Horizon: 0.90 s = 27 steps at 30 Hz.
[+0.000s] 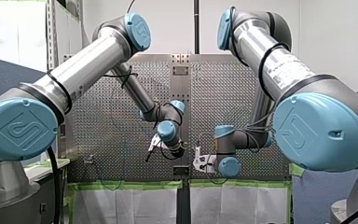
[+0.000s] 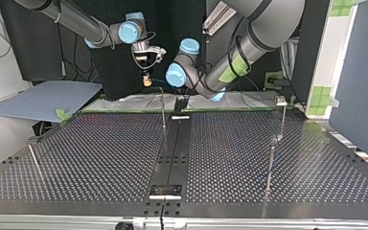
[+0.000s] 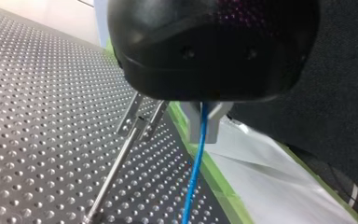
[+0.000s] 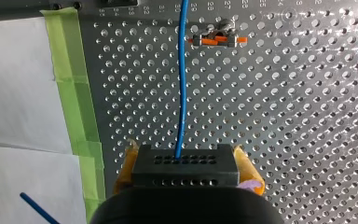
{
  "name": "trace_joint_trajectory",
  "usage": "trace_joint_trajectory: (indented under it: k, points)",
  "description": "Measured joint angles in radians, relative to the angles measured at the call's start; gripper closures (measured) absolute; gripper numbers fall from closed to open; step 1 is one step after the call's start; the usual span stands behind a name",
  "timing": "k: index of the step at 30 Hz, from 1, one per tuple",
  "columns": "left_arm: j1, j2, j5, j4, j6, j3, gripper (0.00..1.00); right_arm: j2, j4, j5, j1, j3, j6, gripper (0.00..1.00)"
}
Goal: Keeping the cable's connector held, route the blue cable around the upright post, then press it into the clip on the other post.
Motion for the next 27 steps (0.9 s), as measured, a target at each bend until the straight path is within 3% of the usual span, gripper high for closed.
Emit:
trace_joint_trajectory:
  k: [13,15,16,18,27]
  points:
    - [-0.003,0.0,0.0,0.004,-0.019,0.0,1.0,0.0,0.0,0.0,0.0,0.0,0.0,1.0]
    - [-0.004,0.0,0.004,0.01,-0.019,0.0,0.78,0.0,0.001,0.0,0.001,0.0,0.0,1.0]
    - [-0.004,0.0,0.005,0.012,-0.019,0.0,0.78,0.0,0.001,0.0,0.001,0.0,0.0,1.0]
    - [-0.004,0.0,0.007,0.016,-0.02,0.0,0.6,0.0,0.001,0.0,0.001,0.0,0.0,1.0]
    - [-0.001,0.0,0.034,0.02,-0.023,0.0,0.6,0.0,0.001,0.0,0.0,0.0,0.0,1.0]
